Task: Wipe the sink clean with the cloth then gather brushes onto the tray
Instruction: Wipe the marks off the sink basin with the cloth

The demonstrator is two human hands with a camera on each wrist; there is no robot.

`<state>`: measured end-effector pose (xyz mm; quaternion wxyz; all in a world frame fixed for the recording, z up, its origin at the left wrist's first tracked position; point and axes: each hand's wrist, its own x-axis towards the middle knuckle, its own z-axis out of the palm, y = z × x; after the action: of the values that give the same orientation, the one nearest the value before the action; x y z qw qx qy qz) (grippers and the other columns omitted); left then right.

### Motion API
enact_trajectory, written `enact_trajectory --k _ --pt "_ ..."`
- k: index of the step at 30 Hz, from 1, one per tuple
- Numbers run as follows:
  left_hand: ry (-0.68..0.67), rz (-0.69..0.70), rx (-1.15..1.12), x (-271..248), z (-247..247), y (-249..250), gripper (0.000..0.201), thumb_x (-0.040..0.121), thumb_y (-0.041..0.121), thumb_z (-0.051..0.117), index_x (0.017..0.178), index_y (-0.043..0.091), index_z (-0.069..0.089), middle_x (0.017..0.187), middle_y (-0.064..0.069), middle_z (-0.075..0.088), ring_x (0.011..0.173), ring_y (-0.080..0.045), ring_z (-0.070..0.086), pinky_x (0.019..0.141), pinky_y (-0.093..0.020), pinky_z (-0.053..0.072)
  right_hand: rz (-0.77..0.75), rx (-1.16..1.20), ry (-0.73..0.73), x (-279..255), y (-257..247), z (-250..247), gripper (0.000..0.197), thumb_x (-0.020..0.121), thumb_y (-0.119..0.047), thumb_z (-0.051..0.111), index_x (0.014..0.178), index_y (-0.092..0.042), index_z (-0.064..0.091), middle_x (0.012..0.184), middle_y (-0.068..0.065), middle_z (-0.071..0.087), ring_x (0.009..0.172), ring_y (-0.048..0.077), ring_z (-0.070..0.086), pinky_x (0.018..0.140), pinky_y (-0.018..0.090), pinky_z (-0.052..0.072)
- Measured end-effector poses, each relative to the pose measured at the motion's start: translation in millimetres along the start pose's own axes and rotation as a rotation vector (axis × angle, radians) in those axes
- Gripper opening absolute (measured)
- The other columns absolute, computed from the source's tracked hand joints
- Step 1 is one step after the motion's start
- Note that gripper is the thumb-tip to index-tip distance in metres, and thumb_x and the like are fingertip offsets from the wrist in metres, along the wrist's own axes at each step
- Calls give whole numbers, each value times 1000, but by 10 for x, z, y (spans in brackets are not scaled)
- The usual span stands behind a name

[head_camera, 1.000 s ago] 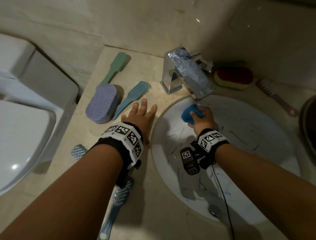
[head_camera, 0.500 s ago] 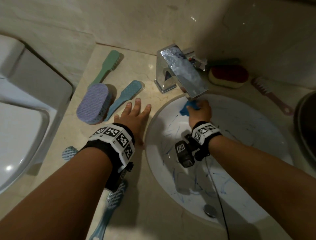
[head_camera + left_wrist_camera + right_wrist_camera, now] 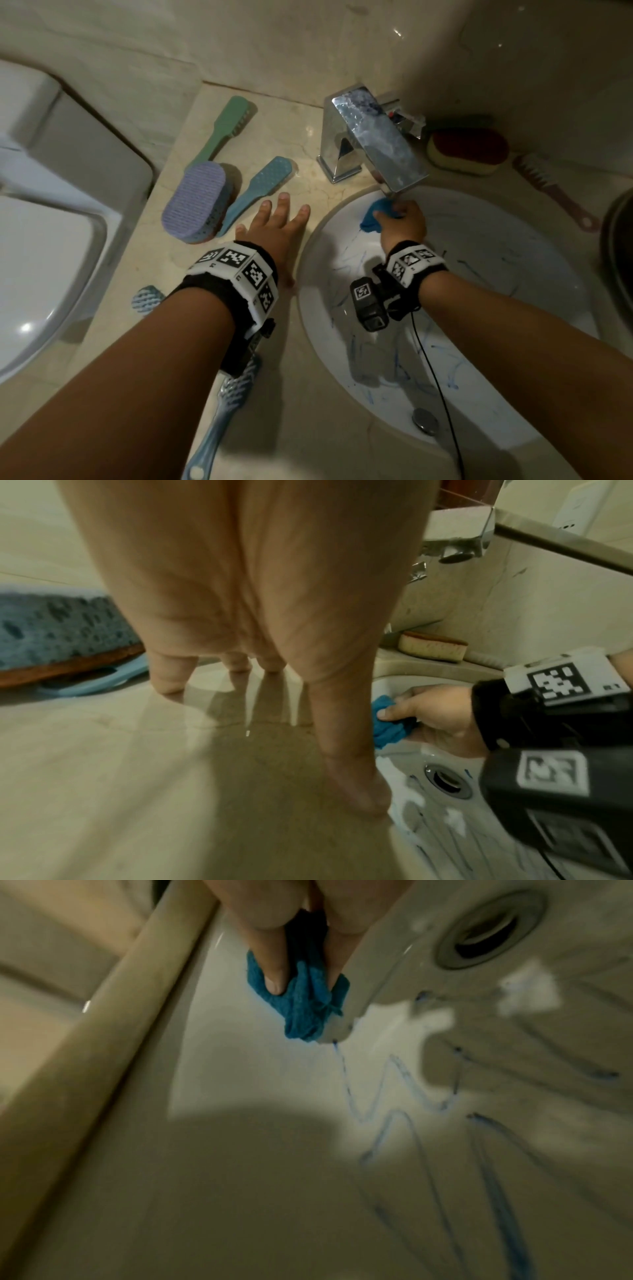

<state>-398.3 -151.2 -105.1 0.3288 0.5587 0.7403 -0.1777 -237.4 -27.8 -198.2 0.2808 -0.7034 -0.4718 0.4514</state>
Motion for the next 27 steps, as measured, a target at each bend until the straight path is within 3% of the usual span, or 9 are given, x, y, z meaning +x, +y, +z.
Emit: enact_trajectory --k 3,4,9,13,16,20,23,27 --pt "3 -3 15 16 0 -3 125 69 29 82 148 33 -14 156 -3 -26 146 -30 -14 112 -60 19 -83 -1 -204 -268 123 188 21 77 5 68 85 -8 53 88 0 53 86 14 50 70 12 45" --pt "1 -4 21 22 1 -6 125 69 29 82 148 33 -15 156 -3 -26 146 -30 -14 112 -60 20 -130 -53 -262 -342 203 231 20 76 4 69 84 -7 55 86 0 54 85 13 50 67 11 42" --pt "2 -2 34 31 4 -13 127 67 30 83 148 33 -14 156 -4 -25 146 -31 -14 111 -61 21 -128 -60 -456 -245 297 146 27 74 4 72 76 -18 58 87 -2 59 91 17 55 77 25 44" --pt "6 1 27 32 6 -15 128 66 29 84 148 32 -15 156 -5 -25 145 -32 -14 113 -59 20 -195 -157 -345 -3 212 -32 24 79 1 68 101 -7 63 104 4 60 95 15 53 84 22 43" --pt "1 2 22 19 -1 -11 128 66 29 84 148 32 -15 156 -4 -25 146 -31 -14 113 -60 20 -222 -218 -277 42 256 -59 25 79 -2 68 103 -7 64 113 8 58 99 20 56 85 24 43" --pt "-15 0 14 18 -11 -4 127 68 29 83 148 33 -16 155 -3 -27 145 -30 -16 113 -60 17 -247 -264 -436 -277 376 135 24 75 5 69 97 -3 68 105 10 62 99 25 59 89 31 49" --pt "-16 6 10 28 -3 -12 127 68 29 82 148 32 -16 155 -4 -27 145 -31 -16 113 -61 17 -318 -418 -514 -439 414 139 27 74 -5 73 99 -11 68 106 6 61 97 20 57 83 21 43" --pt "-12 6 1 19 -5 -10 127 67 29 83 148 32 -16 155 -4 -27 145 -30 -16 113 -61 17 -380 -614 -675 -527 469 45 32 73 -12 75 103 -13 66 109 8 60 99 22 56 83 18 38"
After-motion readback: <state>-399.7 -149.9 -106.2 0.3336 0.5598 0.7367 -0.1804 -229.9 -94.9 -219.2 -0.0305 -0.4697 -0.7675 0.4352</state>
